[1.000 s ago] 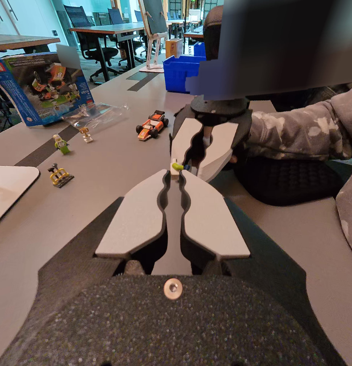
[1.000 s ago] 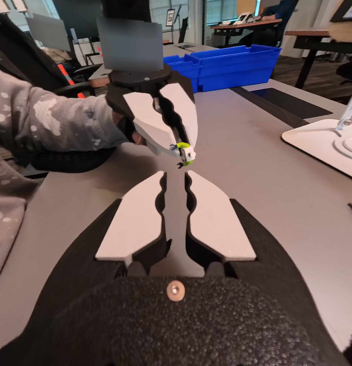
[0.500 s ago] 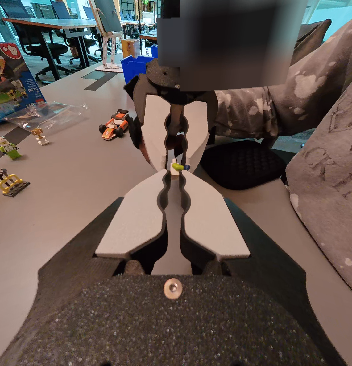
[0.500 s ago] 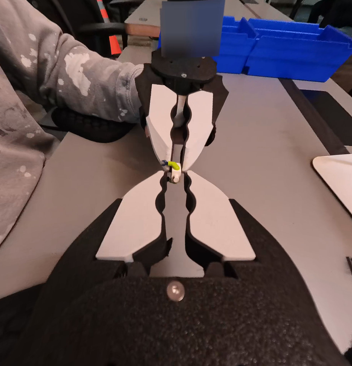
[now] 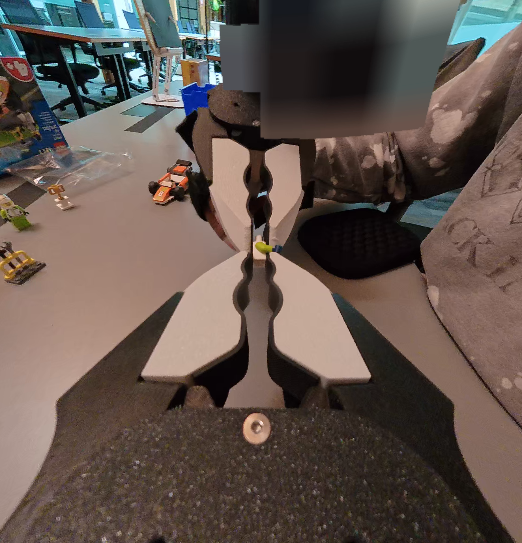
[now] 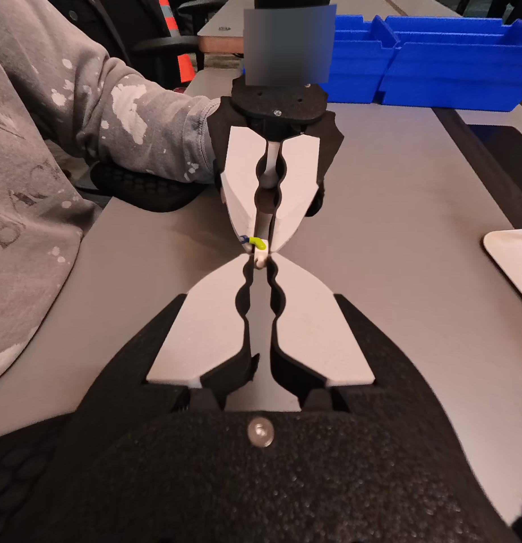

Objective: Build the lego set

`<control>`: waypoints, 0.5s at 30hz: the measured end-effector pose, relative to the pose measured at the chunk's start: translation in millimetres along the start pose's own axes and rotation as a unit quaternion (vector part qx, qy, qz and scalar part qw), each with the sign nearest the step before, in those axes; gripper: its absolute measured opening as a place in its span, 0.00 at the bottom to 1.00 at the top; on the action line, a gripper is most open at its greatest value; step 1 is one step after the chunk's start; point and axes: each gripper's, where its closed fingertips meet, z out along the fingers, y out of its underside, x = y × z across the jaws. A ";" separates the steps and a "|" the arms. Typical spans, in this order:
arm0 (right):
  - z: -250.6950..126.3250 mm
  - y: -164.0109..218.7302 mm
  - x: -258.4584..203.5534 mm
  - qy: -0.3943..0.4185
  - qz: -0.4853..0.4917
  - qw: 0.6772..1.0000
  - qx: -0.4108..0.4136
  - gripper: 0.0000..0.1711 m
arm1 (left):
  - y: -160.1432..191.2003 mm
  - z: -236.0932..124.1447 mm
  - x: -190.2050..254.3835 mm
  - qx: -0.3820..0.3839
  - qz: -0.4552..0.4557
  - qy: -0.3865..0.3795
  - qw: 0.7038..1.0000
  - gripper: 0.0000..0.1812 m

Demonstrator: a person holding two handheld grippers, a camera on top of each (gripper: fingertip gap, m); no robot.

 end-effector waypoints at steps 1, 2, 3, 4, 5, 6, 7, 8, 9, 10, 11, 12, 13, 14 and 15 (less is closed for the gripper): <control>0.6 0.2 0.4 0.001 -0.001 1.000 0.000 0.05 | 0.5 -0.4 -0.2 -0.001 0.002 0.000 1.000 0.04; 0.8 0.0 1.8 0.004 -0.001 1.000 0.002 0.05 | 0.6 -0.9 -1.2 0.000 0.003 -0.002 1.000 0.04; 0.4 0.1 4.0 0.010 -0.001 1.000 0.003 0.05 | 0.3 -1.8 -3.0 -0.001 0.005 -0.006 1.000 0.04; -1.2 0.9 7.1 0.019 -0.002 1.000 0.002 0.05 | 0.3 -4.8 -6.2 -0.005 0.007 -0.014 1.000 0.05; -4.6 1.6 10.6 0.026 -0.001 1.000 0.004 0.05 | 0.4 -10.7 -12.9 -0.010 0.005 -0.030 0.999 0.09; -9.1 3.2 13.9 0.031 0.005 0.999 0.006 0.05 | 3.0 -18.9 -22.5 -0.021 -0.005 -0.049 0.999 0.14; -14.0 6.1 18.3 0.039 0.014 0.999 0.007 0.05 | 11.1 -28.3 -36.3 -0.043 -0.022 -0.078 0.996 0.16; -18.5 10.5 23.1 0.048 0.024 0.999 0.006 0.05 | 24.9 -37.4 -50.1 -0.077 -0.036 -0.109 0.990 0.18; -21.9 16.0 27.8 0.057 0.035 0.998 0.002 0.05 | 40.4 -43.8 -57.9 -0.111 -0.045 -0.124 0.985 0.20; -23.9 21.4 31.5 0.064 0.047 0.997 -0.001 0.04 | 53.8 -46.1 -60.5 -0.136 -0.056 -0.125 0.981 0.21; -24.1 26.3 32.9 0.066 0.058 0.996 -0.004 0.05 | 64.1 -44.4 -60.6 -0.152 -0.066 -0.120 0.979 0.21; -22.8 30.4 32.7 0.064 0.066 0.996 -0.008 0.04 | 71.9 -39.7 -58.5 -0.164 -0.071 -0.111 0.978 0.21; -20.2 34.4 32.6 0.064 0.070 0.995 -0.013 0.05 | 78.7 -33.5 -55.7 -0.179 -0.068 -0.102 0.976 0.20; -17.0 38.7 31.9 0.064 0.070 0.995 -0.022 0.05 | 86.3 -27.7 -54.4 -0.201 -0.058 -0.099 0.973 0.20; -13.4 42.6 31.1 0.062 0.068 0.995 -0.031 0.05 | 93.7 -22.6 -54.6 -0.222 -0.047 -0.100 0.969 0.20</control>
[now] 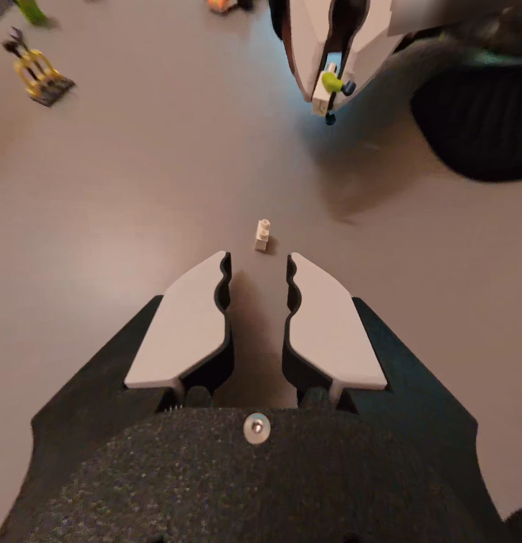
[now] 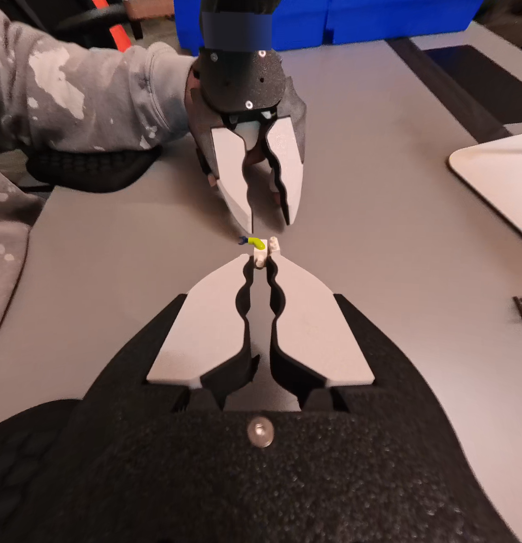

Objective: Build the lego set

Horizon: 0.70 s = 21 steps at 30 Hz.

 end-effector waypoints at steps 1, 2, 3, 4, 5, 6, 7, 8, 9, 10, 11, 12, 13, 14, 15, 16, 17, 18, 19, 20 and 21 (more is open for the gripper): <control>3.4 2.5 -0.8 -0.001 -0.003 1.000 -0.006 0.05 | 2.4 7.0 0.4 -0.013 0.009 -0.003 1.000 0.19; 6.6 3.9 -1.5 -0.004 -0.004 1.000 -0.010 0.05 | 0.1 12.2 0.9 -0.013 0.016 -0.004 1.000 0.18; 9.3 4.8 -2.0 -0.007 -0.003 1.000 -0.013 0.05 | -3.7 15.4 0.9 -0.010 0.018 -0.006 1.000 0.16; 11.6 5.2 -1.7 -0.008 -0.003 1.000 -0.015 0.05 | -4.7 18.5 -1.4 -0.018 0.020 -0.013 1.000 0.15; 13.3 5.1 -0.8 -0.008 -0.004 1.000 -0.015 0.05 | -5.7 20.9 -3.6 -0.022 0.028 -0.022 0.999 0.12; 14.6 4.8 0.4 -0.007 -0.004 1.000 -0.016 0.04 | -6.5 22.5 -2.5 -0.024 0.038 -0.020 0.999 0.07; 15.4 4.7 1.8 -0.005 -0.003 1.000 -0.017 0.04 | -7.5 23.5 -0.6 -0.024 0.046 -0.018 0.998 0.05; 15.8 5.0 2.7 -0.004 -0.003 1.000 -0.019 0.05 | -8.0 23.9 -0.1 -0.025 0.051 -0.021 0.998 0.04; 16.3 5.4 3.6 -0.002 -0.004 1.000 -0.021 0.05 | -8.1 23.5 1.4 -0.027 0.053 -0.019 0.998 0.05; 16.7 6.3 4.2 0.000 -0.007 1.000 -0.025 0.04 | -9.8 22.4 3.9 -0.023 0.050 -0.011 0.998 0.05; 17.3 7.6 4.3 0.001 -0.010 0.999 -0.031 0.04 | -13.0 20.5 7.7 -0.014 0.045 0.001 0.999 0.04; 18.1 9.6 4.2 0.003 -0.013 0.999 -0.039 0.04 | -16.4 18.4 12.3 -0.007 0.040 0.016 0.999 0.04; 19.2 13.4 4.3 0.005 -0.017 0.998 -0.053 0.04 | -19.1 16.6 17.1 -0.001 0.037 0.031 0.999 0.04; 20.1 20.4 4.1 0.006 -0.022 0.997 -0.078 0.04 | -20.2 15.4 21.8 0.001 0.036 0.044 0.998 0.05; 20.3 29.9 3.3 0.005 -0.030 0.993 -0.112 0.04 | -20.1 14.8 25.8 0.000 0.036 0.055 0.998 0.05; 19.4 38.5 3.7 0.009 -0.041 0.989 -0.144 0.04 | -19.2 14.7 28.6 -0.002 0.036 0.062 0.997 0.05; 17.8 44.6 4.3 0.014 -0.050 0.984 -0.168 0.04 | -17.6 15.0 30.5 -0.005 0.036 0.066 0.997 0.05; 15.7 49.6 3.8 0.015 -0.054 0.980 -0.190 0.04 | -15.4 15.5 32.1 -0.010 0.035 0.070 0.997 0.05; 13.2 54.0 3.4 0.015 -0.057 0.976 -0.212 0.04 | -13.2 16.0 32.9 -0.014 0.036 0.072 0.997 0.05; 10.9 57.7 4.7 0.020 -0.062 0.970 -0.233 0.04 | -11.7 16.7 33.2 -0.017 0.035 0.073 0.997 0.05; 9.2 61.0 6.4 0.027 -0.069 0.965 -0.253 0.04 | -10.9 17.3 33.3 -0.018 0.035 0.074 0.996 0.05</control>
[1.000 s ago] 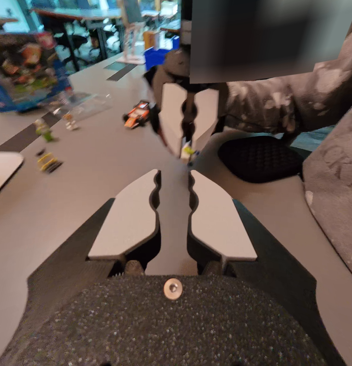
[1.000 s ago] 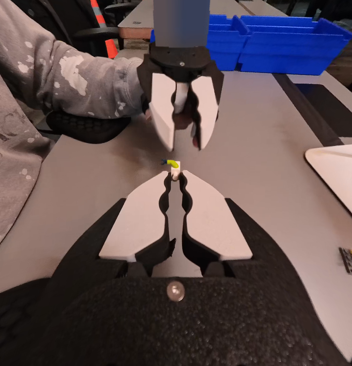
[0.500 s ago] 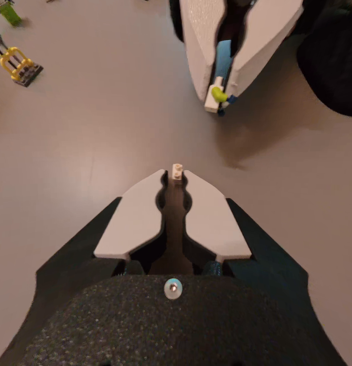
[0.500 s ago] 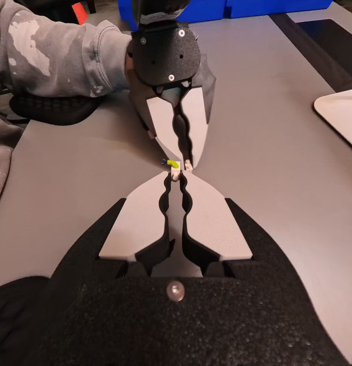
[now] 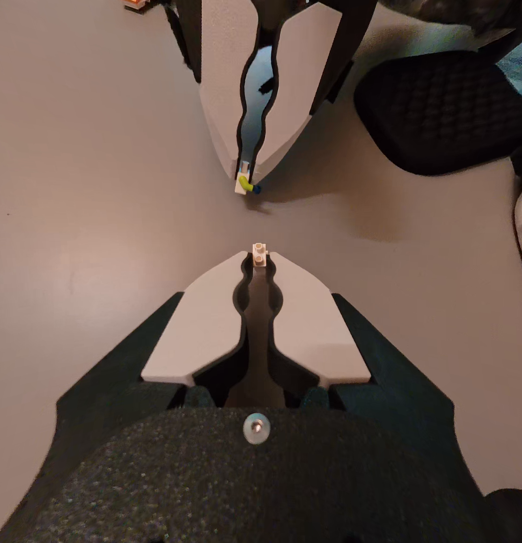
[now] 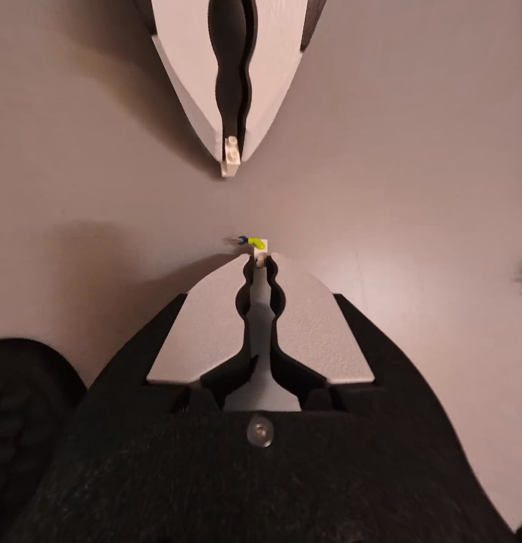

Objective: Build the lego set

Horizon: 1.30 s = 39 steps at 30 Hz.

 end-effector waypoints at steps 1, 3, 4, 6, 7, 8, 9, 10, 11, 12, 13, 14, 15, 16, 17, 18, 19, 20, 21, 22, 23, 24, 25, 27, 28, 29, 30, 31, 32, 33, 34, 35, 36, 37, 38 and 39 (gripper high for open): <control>0.7 2.9 0.8 0.006 -0.006 1.000 -0.019 0.04 | 0.0 0.5 -0.1 -0.001 0.000 0.000 1.000 0.05; 3.3 5.0 1.3 0.012 -0.013 0.999 -0.043 0.05 | -1.0 0.9 0.5 0.000 0.000 0.000 1.000 0.05; 4.4 5.1 0.9 0.012 -0.014 0.999 -0.049 0.06 | -2.1 0.8 1.1 0.002 0.002 -0.001 1.000 0.05; 4.0 3.2 1.1 0.015 -0.014 0.999 -0.050 0.11 | -3.5 0.4 3.0 0.005 0.004 -0.002 1.000 0.05; 1.5 0.7 2.2 0.020 -0.013 0.999 -0.043 0.13 | -3.9 0.2 3.9 0.006 0.005 -0.003 1.000 0.05; -2.4 -4.0 2.7 0.025 -0.012 0.999 -0.028 0.13 | -4.2 0.0 5.2 0.007 0.007 -0.003 1.000 0.05; -7.5 -12.6 1.3 0.026 -0.012 1.000 0.001 0.13 | -4.8 -0.3 6.5 0.008 0.008 -0.002 1.000 0.05; -13.3 -22.9 -3.0 0.019 -0.008 0.999 0.036 0.12 | -6.2 -0.7 8.1 0.011 0.010 0.000 1.000 0.05; -18.3 -32.5 -8.7 0.008 0.001 0.998 0.068 0.12 | -8.4 -1.1 9.5 0.016 0.013 0.001 1.000 0.04; -21.0 -40.9 -15.0 -0.006 0.014 0.995 0.095 0.11 | -11.7 -2.0 11.1 0.022 0.017 0.002 1.000 0.04; -21.0 -47.0 -20.2 -0.016 0.025 0.993 0.116 0.11 | -15.8 -3.0 13.3 0.031 0.020 0.005 0.999 0.04; -19.0 -49.7 -23.5 -0.020 0.032 0.991 0.127 0.11 | -19.9 -4.1 16.2 0.038 0.024 0.010 0.999 0.04; -16.4 -50.1 -25.0 -0.020 0.037 0.990 0.133 0.11 | -23.4 -5.1 18.4 0.044 0.028 0.012 0.999 0.04; -14.7 -50.4 -26.2 -0.022 0.043 0.989 0.140 0.10 | -26.0 -5.7 19.9 0.047 0.034 0.011 0.998 0.04; -14.0 -51.7 -28.7 -0.033 0.052 0.987 0.151 0.10 | -28.0 -6.2 21.2 0.049 0.038 0.009 0.998 0.04; -13.7 -53.3 -31.9 -0.046 0.061 0.984 0.160 0.09 | -30.3 -6.6 23.2 0.052 0.042 0.011 0.998 0.04; -13.3 -54.7 -34.5 -0.054 0.066 0.982 0.168 0.09 | -32.7 -7.0 25.6 0.057 0.043 0.014 0.997 0.04; -12.9 -55.8 -36.3 -0.058 0.067 0.981 0.173 0.08 | -35.0 -7.4 27.6 0.061 0.044 0.016 0.997 0.04; -13.0 -57.0 -38.5 -0.062 0.065 0.980 0.178 0.07 | -36.3 -7.6 28.8 0.063 0.046 0.017 0.997 0.04; -13.0 -56.9 -39.5 -0.063 0.063 0.980 0.179 0.05 | -37.0 -8.1 29.3 0.063 0.048 0.016 0.997 0.04; -13.7 -57.5 -39.8 -0.062 0.063 0.979 0.184 0.05 | -37.9 -8.8 29.2 0.066 0.051 0.013 0.996 0.04; -15.2 -58.3 -40.3 -0.064 0.065 0.978 0.190 0.04 | -39.1 -9.7 30.5 0.070 0.051 0.017 0.996 0.04; -17.2 -59.3 -39.9 -0.063 0.067 0.976 0.198 0.04 | -41.0 -10.7 31.1 0.078 0.048 0.018 0.996 0.04; -24.6 -61.6 -36.3 -0.060 0.077 0.970 0.223 0.04 | -45.9 -14.1 29.2 0.100 0.042 0.015 0.994 0.05; -31.0 -64.6 -34.4 -0.062 0.087 0.963 0.249 0.04 | -48.7 -16.8 26.4 0.113 0.035 0.011 0.993 0.07; -39.8 -69.4 -31.9 -0.067 0.101 0.951 0.285 0.04 | -51.4 -19.9 23.7 0.129 0.025 0.010 0.991 0.11; -50.3 -75.0 -28.3 -0.068 0.116 0.935 0.327 0.04 | -54.6 -23.3 22.3 0.145 0.013 0.015 0.989 0.13; -60.9 -79.8 -25.4 -0.072 0.130 0.918 0.369 0.04 | -58.5 -26.8 21.9 0.165 0.000 0.022 0.986 0.14; -70.1 -83.5 -23.7 -0.079 0.143 0.900 0.403 0.04 | -64.3 -30.4 21.3 0.190 -0.011 0.026 0.981 0.14; -77.3 -86.4 -22.3 -0.084 0.156 0.884 0.432 0.04 | -71.4 -34.2 21.0 0.219 -0.023 0.031 0.975 0.14; -82.1 -88.4 -20.8 -0.086 0.165 0.871 0.454 0.04 | -79.0 -38.1 23.1 0.248 -0.034 0.043 0.967 0.13; -84.3 -89.6 -20.7 -0.089 0.172 0.862 0.469 0.04 | -86.4 -42.0 25.9 0.274 -0.042 0.054 0.959 0.13; -84.8 -90.4 -21.0 -0.091 0.177 0.856 0.477 0.04 | -92.7 -45.2 27.9 0.294 -0.046 0.060 0.953 0.13; -84.6 -91.4 -21.6 -0.093 0.180 0.852 0.482 0.04 | -97.8 -47.8 29.5 0.310 -0.047 0.063 0.947 0.13; -84.1 -92.6 -22.7 -0.096 0.181 0.850 0.486 0.04 | -101.9 -49.9 30.8 0.323 -0.049 0.066 0.943 0.13; -83.8 -93.8 -23.5 -0.098 0.181 0.847 0.489 0.04 | -104.9 -51.1 32.4 0.331 -0.053 0.072 0.939 0.11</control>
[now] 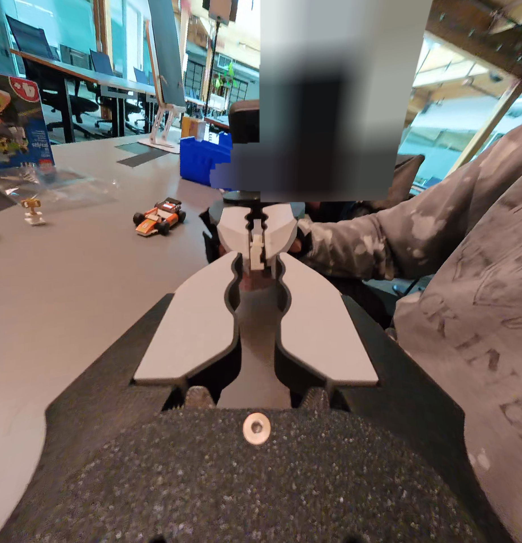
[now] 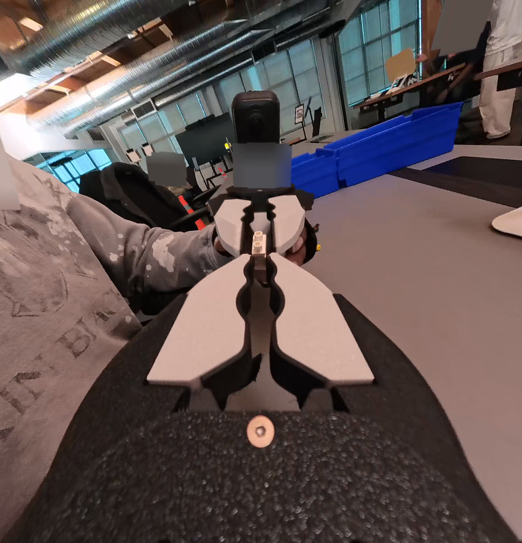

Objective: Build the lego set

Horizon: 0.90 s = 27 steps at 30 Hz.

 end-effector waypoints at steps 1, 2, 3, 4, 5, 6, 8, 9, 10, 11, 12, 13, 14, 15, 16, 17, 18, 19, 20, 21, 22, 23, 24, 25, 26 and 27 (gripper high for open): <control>0.7 -0.9 -0.9 -0.002 0.002 1.000 0.006 0.04 | -0.9 1.0 0.2 0.002 -0.004 0.000 1.000 0.09; 0.5 -2.8 -1.1 -0.004 0.003 1.000 0.013 0.04 | -3.0 0.8 0.3 0.009 -0.002 -0.002 1.000 0.09; 0.2 -4.1 -1.9 -0.008 0.005 1.000 0.017 0.04 | -4.4 -0.1 0.7 0.012 -0.001 -0.003 1.000 0.04; 0.4 -4.3 -2.3 -0.009 0.005 1.000 0.018 0.04 | -4.8 -0.5 1.2 0.012 0.000 -0.003 1.000 0.04; 0.9 -4.0 -2.3 -0.008 0.002 1.000 0.017 0.04 | -4.6 -0.8 1.4 0.010 0.000 -0.003 1.000 0.04; 1.2 -3.4 -2.1 -0.006 0.000 1.000 0.016 0.04 | -4.0 -1.3 1.2 0.008 -0.002 -0.002 1.000 0.04; 1.4 -1.7 -0.7 0.000 -0.002 1.000 0.011 0.04 | -2.3 -1.8 0.0 0.001 -0.001 -0.005 1.000 0.04; 1.3 0.4 0.3 0.005 -0.007 1.000 0.000 0.04 | -0.1 -1.9 -0.5 -0.008 0.002 -0.006 1.000 0.04; 0.8 3.0 2.4 0.014 -0.018 1.000 -0.017 0.05 | 2.5 -2.2 -1.8 -0.020 0.007 -0.010 1.000 0.04; -0.2 5.1 4.9 0.026 -0.036 0.998 -0.036 0.06 | 5.2 -2.9 -3.1 -0.031 0.015 -0.014 0.999 0.04; -1.1 6.7 6.6 0.036 -0.057 0.996 -0.056 0.07 | 8.5 -3.8 -4.0 -0.044 0.022 -0.017 0.999 0.04; -1.3 8.5 6.5 0.039 -0.074 0.994 -0.077 0.08 | 12.0 -4.5 -4.1 -0.058 0.030 -0.018 0.998 0.04; -0.9 11.1 5.6 0.039 -0.089 0.990 -0.099 0.08 | 15.0 -5.0 -3.4 -0.070 0.036 -0.018 0.997 0.04; 0.2 12.8 4.5 0.040 -0.103 0.987 -0.116 0.08 | 17.9 -5.2 -3.2 -0.080 0.041 -0.019 0.996 0.04; 1.6 13.3 3.2 0.040 -0.114 0.985 -0.126 0.07 | 21.8 -5.2 -3.5 -0.094 0.046 -0.020 0.994 0.04; 3.1 14.0 1.6 0.037 -0.121 0.983 -0.135 0.05 | 26.3 -4.9 -3.5 -0.108 0.051 -0.021 0.993 0.04; 4.4 16.1 0.6 0.035 -0.126 0.980 -0.147 0.05 | 29.6 -4.2 -3.2 -0.116 0.055 -0.021 0.991 0.04; 5.4 18.8 0.4 0.035 -0.130 0.978 -0.158 0.05 | 31.9 -3.7 -2.8 -0.122 0.057 -0.020 0.991 0.04; 5.7 20.5 0.4 0.035 -0.133 0.977 -0.165 0.05 | 33.8 -3.8 -2.8 -0.127 0.060 -0.021 0.990 0.04; 5.7 21.1 0.2 0.035 -0.133 0.976 -0.168 0.05 | 34.3 -4.0 -2.5 -0.127 0.060 -0.021 0.990 0.04; 5.7 20.8 -0.2 0.034 -0.130 0.977 -0.167 0.04 | 34.2 -4.1 -1.9 -0.126 0.058 -0.019 0.990 0.04; 5.7 19.7 -0.4 0.036 -0.127 0.978 -0.160 0.04 | 33.1 -4.1 -1.7 -0.123 0.058 -0.020 0.991 0.04; 5.8 17.9 -0.5 0.037 -0.124 0.980 -0.151 0.04 | 31.4 -4.2 -1.4 -0.118 0.057 -0.019 0.991 0.04; 5.4 15.9 -0.4 0.040 -0.120 0.982 -0.140 0.04 | 29.1 -4.2 -1.4 -0.111 0.056 -0.019 0.992 0.04; 4.8 13.5 -0.4 0.040 -0.114 0.984 -0.128 0.04 | 26.3 -4.1 -1.5 -0.100 0.055 -0.019 0.993 0.04; 4.1 10.5 -0.4 0.040 -0.106 0.987 -0.115 0.04 | 22.8 -3.9 -1.5 -0.085 0.053 -0.019 0.995 0.04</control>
